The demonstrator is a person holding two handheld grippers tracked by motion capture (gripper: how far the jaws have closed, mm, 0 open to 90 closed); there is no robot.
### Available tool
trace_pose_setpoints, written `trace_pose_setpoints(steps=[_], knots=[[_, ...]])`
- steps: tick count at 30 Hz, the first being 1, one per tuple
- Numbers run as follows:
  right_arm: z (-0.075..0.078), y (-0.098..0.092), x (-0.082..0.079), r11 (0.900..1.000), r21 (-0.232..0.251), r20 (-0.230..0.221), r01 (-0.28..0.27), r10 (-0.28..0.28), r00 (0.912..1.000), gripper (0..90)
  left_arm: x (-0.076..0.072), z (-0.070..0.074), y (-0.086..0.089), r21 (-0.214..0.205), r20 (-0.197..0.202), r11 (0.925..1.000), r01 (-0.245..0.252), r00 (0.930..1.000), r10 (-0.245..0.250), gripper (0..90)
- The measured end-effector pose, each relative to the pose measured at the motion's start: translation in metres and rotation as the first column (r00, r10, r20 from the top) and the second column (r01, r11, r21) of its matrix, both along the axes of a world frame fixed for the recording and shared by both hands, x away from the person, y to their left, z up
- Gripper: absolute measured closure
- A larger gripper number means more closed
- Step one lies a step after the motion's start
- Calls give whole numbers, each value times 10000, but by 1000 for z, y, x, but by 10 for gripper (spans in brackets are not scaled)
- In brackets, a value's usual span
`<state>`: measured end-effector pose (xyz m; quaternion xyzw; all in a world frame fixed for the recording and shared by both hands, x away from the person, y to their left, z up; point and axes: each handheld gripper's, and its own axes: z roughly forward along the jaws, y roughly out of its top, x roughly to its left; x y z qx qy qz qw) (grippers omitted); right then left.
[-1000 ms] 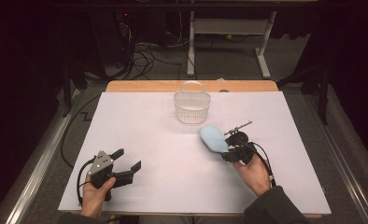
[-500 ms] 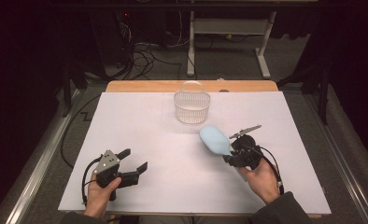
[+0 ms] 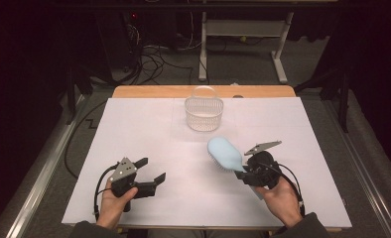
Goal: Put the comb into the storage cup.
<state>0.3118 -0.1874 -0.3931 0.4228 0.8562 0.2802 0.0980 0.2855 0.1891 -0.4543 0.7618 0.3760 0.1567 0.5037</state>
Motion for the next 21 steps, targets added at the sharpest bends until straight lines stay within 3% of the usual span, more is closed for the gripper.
trace_pose_setpoints(steps=[6,21], knots=[[1,0,-8,9996,198,257,-216,211,9994,705,3,2,-12,2,-42,9996,267,9996,-267,161],[-3,5,-15,9969,617,379,-486,463,9982,705,13,4,-42,91,-308,9970,766,9966,-763,161]])
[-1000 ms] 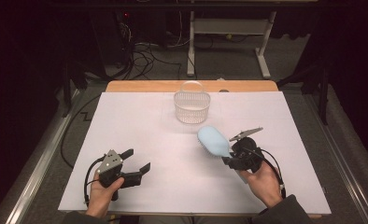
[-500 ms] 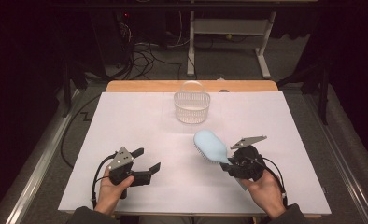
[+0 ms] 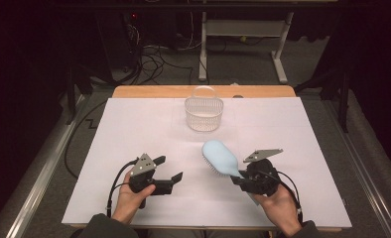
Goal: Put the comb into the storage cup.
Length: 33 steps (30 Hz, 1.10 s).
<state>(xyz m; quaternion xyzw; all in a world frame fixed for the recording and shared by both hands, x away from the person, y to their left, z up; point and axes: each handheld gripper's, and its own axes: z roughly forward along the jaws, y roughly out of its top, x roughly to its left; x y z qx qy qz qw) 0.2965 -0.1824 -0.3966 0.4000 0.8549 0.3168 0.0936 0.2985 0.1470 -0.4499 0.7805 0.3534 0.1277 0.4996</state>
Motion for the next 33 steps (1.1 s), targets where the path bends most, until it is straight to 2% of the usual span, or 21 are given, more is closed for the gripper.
trace_pose_setpoints(steps=[4,14,21,26,33], knots=[[-1,4,0,9999,3,0,-124,124,9999,705,2,0,-8,84,-67,9999,120,9999,-120,161],[-1,16,-1,9991,101,130,-409,407,9991,705,6,-1,-19,-136,-275,9992,378,9989,-382,161],[-2,22,-2,9979,128,212,-640,637,9977,705,9,-1,-29,-138,-359,9981,594,9976,-599,162],[-1,24,-2,9971,169,328,-745,739,9967,705,10,2,-39,-38,-311,9978,667,9973,-668,162],[1,21,-3,9966,345,486,-751,734,9961,705,12,6,-52,-200,-437,9948,1002,9939,-1010,162]])
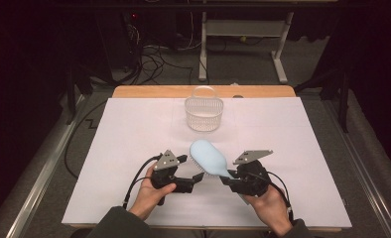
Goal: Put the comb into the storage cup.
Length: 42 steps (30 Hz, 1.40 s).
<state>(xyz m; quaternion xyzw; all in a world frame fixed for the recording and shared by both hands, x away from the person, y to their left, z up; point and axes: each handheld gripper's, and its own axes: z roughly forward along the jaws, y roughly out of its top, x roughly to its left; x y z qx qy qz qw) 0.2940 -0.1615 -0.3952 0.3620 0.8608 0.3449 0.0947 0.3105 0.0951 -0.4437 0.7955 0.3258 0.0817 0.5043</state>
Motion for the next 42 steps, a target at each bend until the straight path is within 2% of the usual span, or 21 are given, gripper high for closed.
trace_pose_setpoints(steps=[8,14,33,42], knots=[[2,-3,0,9998,180,163,-56,53,9999,705,2,1,-10,-45,-103,9999,90,9999,-91,164],[3,-6,0,9995,300,270,20,-28,9996,705,2,3,-11,-277,-128,9994,227,9997,-230,165],[1,-1,2,9994,318,389,-162,150,9991,705,1,7,-9,-763,-319,9965,339,9988,-364,156],[-2,6,0,9992,135,496,-366,359,9981,705,2,10,-11,-992,-440,9946,298,9984,-344,151]])
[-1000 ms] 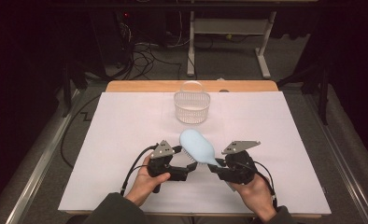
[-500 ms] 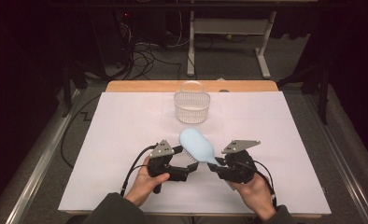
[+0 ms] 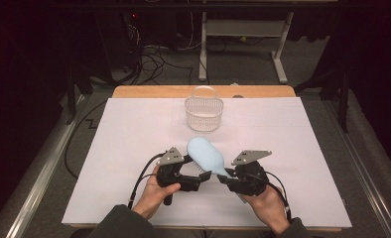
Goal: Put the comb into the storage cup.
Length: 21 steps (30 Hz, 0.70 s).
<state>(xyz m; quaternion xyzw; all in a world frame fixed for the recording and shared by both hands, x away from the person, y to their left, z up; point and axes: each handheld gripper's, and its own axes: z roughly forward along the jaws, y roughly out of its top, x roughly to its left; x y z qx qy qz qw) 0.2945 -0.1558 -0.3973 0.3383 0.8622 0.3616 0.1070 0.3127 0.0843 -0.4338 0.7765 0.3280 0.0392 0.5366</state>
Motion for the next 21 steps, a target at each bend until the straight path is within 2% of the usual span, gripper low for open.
trace_pose_setpoints(steps=[4,11,21], knots=[[-1,3,0,10000,-78,52,-36,36,10000,704,1,2,0,-155,-23,9999,-55,10000,55,147],[-3,9,-2,9996,-272,178,-97,102,9998,704,2,2,0,-59,-110,10000,-58,9999,57,141],[-4,17,-2,9989,-413,240,-213,223,9995,704,5,2,0,-197,-253,9997,-146,9996,141,138]])
